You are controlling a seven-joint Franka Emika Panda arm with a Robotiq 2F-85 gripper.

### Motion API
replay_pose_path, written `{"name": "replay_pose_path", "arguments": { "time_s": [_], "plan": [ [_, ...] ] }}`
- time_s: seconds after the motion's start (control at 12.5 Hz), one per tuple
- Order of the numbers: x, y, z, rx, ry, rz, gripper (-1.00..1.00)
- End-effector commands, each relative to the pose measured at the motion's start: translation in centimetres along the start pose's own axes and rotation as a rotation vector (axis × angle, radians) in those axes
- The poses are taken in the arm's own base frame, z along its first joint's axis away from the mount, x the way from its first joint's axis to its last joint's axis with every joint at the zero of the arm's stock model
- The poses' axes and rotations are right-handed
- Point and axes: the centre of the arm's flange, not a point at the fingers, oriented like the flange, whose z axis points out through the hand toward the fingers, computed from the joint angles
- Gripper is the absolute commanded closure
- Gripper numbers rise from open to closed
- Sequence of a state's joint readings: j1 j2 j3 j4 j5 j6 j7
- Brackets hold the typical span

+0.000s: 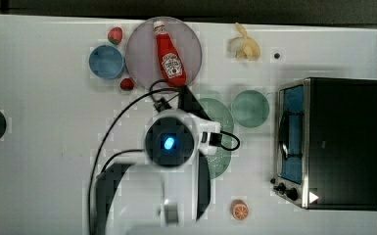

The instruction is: Drag strainer left to right.

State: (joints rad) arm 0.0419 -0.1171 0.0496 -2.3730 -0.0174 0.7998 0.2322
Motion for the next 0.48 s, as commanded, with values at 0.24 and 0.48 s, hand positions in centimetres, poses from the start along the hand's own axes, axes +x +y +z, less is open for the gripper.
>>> {"name": "replay_pose_path", "arguments": {
  "time_s": [0.24, 0.48],
  "plan": [
    [-0.2, 4.0, -11.5, -0.003, 0.007, -0.159, -1.0],
    [-1.4, 6.9, -18.6, -0.044, -0.022, -0.145, -1.0]
  ]
}}
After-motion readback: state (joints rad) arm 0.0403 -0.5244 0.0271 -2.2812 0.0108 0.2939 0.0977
